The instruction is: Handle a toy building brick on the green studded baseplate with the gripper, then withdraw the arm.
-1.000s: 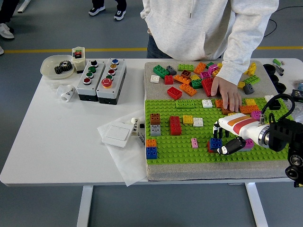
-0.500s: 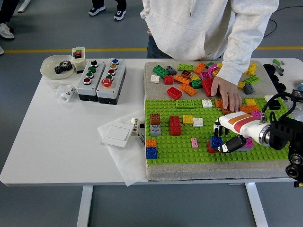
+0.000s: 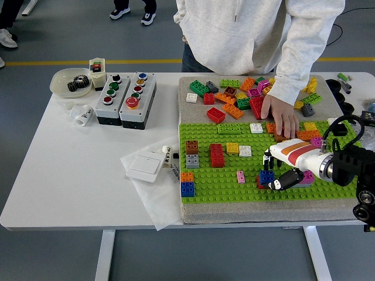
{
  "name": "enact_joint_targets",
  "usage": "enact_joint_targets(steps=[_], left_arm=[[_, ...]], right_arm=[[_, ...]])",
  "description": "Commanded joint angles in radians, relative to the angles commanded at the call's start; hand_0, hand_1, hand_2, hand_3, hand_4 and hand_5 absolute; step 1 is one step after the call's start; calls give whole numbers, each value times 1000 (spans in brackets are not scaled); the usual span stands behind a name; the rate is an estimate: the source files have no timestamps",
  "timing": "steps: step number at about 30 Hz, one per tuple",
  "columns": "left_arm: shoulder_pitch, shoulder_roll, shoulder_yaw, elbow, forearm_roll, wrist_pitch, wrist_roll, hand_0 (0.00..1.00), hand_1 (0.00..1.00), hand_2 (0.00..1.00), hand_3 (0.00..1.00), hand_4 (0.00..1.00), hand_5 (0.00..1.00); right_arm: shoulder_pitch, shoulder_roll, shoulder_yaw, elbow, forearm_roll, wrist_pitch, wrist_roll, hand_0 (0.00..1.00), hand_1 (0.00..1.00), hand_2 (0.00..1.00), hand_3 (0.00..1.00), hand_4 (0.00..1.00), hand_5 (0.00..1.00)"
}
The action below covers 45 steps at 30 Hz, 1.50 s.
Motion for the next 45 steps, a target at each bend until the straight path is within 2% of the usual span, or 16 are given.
enact_joint_targets(steps=[45], left_arm=[[-2, 0, 0, 0, 2, -1, 1, 747, 751, 802, 610, 643, 620]], right_arm=[[-2, 2, 6, -25, -32, 4, 6, 497, 526, 573, 511, 910, 431]])
